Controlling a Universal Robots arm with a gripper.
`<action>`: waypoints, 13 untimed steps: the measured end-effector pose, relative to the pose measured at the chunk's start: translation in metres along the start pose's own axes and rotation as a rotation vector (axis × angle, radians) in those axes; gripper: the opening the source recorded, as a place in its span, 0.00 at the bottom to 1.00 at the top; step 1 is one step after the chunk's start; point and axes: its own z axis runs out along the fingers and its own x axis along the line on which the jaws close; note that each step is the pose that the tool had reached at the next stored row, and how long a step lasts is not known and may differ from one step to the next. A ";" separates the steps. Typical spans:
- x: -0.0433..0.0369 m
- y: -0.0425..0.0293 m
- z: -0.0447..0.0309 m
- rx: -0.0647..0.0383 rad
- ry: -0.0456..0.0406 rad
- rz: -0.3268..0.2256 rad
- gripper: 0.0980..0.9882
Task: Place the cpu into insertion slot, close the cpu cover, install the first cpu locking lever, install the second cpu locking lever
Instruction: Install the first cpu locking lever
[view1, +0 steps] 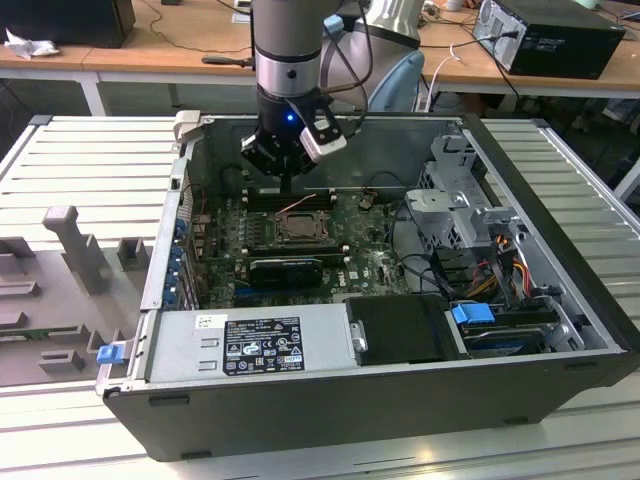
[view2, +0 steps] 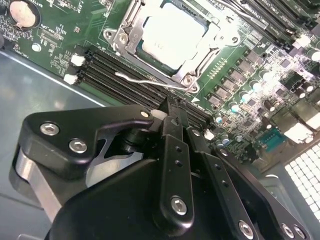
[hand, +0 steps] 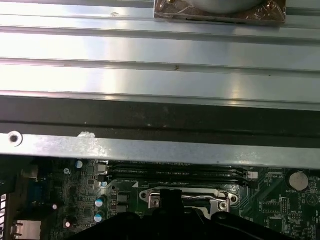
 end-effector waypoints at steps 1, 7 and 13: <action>-0.0002 -0.0001 0.0006 0.000 0.0002 -0.002 0.01; -0.0019 -0.0003 0.0029 0.000 0.0033 -0.043 0.01; -0.0073 -0.0009 0.0079 0.000 0.0034 -0.045 0.01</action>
